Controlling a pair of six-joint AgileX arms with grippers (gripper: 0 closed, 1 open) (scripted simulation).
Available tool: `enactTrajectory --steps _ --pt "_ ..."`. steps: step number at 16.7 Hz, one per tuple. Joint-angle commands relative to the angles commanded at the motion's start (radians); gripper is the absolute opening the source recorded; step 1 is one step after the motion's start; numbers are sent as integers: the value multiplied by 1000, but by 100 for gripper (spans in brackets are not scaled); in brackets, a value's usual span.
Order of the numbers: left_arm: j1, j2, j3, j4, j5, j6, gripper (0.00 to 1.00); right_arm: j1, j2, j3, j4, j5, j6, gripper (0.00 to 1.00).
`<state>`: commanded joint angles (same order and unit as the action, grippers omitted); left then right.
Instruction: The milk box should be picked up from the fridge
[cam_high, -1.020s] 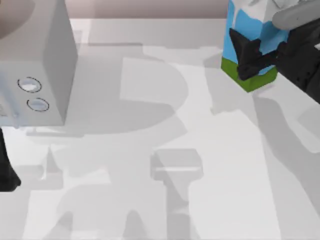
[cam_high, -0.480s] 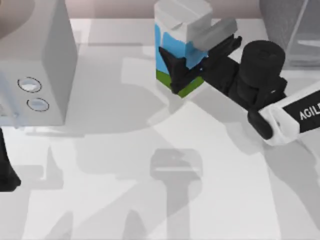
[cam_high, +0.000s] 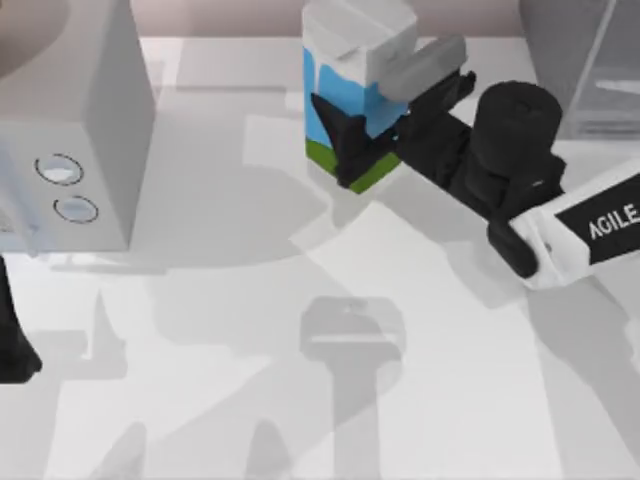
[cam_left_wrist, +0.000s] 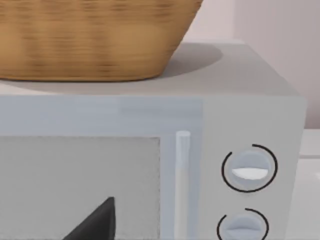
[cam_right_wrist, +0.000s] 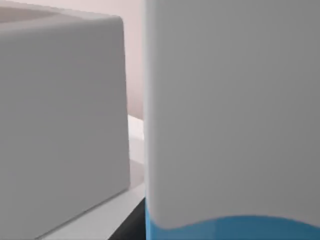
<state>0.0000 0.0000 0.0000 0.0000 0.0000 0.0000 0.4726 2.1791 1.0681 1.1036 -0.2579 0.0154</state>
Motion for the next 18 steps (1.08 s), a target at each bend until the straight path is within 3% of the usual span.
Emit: enactTrajectory --steps 9,14,18 --pt "0 0 0 0 0 0 100 34 213 242 -21 30 -3 0" --pt "0 0 0 0 0 0 100 36 222 255 -21 31 -4 0" --pt "0 0 0 0 0 0 100 36 222 255 -21 31 -4 30"
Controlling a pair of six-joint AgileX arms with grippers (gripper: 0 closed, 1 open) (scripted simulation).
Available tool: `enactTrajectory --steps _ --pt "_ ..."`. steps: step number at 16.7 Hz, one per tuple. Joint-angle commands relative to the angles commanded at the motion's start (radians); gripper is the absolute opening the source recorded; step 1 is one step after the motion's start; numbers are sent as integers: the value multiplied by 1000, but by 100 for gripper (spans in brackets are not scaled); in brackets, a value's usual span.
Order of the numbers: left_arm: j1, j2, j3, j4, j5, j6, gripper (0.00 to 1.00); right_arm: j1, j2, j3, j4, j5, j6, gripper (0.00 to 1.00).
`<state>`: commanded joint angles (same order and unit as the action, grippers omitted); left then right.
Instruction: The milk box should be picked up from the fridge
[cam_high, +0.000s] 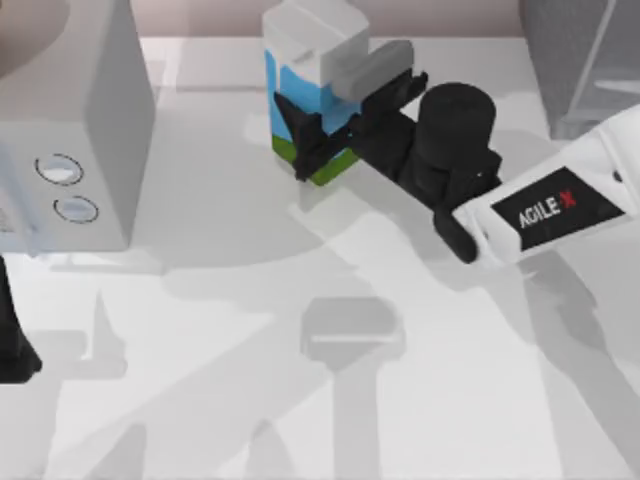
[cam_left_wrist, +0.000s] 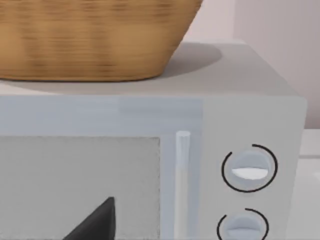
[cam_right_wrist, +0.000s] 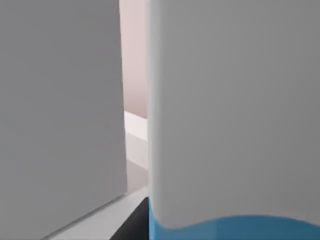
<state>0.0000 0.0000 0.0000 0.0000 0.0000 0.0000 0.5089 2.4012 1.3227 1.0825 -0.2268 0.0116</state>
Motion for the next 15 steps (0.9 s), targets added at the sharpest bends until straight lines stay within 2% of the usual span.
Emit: enactTrajectory --steps 9,15 --pt "0 0 0 0 0 0 100 0 0 0 0 0 0 98" --pt "0 0 0 0 0 0 100 0 0 0 0 0 0 100"
